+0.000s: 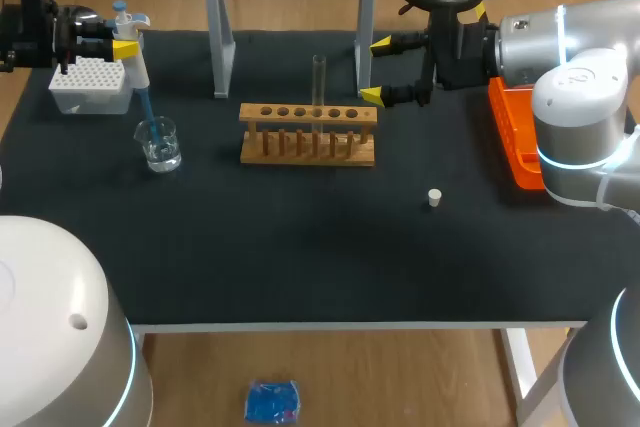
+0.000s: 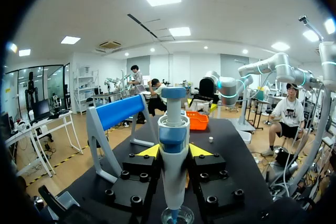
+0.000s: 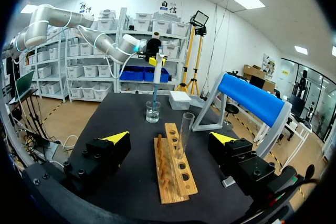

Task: Invert the test tube, pick up the pipette, mount the tip to pipette, aspirate from beaker and dispense into the tube, eject the tip, return the pipette, and cap with the stopper.

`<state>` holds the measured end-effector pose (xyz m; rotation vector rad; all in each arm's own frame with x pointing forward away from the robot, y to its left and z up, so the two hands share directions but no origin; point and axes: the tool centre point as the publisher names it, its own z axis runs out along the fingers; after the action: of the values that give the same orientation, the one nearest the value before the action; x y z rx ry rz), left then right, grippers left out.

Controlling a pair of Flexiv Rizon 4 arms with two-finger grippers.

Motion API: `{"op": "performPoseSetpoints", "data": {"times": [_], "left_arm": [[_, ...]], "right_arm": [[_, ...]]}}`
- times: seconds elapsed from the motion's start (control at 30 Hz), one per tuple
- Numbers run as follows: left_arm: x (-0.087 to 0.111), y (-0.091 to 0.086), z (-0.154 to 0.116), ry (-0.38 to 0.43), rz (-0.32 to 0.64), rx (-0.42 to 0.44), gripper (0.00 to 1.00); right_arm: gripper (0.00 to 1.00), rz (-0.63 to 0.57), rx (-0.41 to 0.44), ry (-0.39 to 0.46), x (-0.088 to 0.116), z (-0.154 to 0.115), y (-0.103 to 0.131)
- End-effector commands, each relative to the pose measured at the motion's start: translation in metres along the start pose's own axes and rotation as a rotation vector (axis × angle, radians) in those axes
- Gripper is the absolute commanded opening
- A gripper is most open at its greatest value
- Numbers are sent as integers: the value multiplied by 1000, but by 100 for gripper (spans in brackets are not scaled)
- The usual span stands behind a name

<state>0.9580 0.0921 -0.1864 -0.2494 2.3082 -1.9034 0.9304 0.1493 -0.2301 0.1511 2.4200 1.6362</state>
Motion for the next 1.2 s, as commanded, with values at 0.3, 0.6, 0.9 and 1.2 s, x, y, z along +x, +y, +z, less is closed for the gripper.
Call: {"op": "performPoseSetpoints", "data": {"times": [0.3, 0.6, 0.9, 1.2], "left_arm": [[1, -1, 0, -1, -1, -2, 0], [2, -5, -1, -9, 4, -6, 0], [8, -28, -3, -32, 9, -44, 0], [15, -51, 4, -47, 14, -79, 0]], "right_arm": [[100, 0, 0, 1, 0, -1, 0], [100, 0, 0, 1, 0, -1, 0], [100, 0, 0, 1, 0, -1, 0], [100, 0, 0, 1, 0, -1, 0]]}}
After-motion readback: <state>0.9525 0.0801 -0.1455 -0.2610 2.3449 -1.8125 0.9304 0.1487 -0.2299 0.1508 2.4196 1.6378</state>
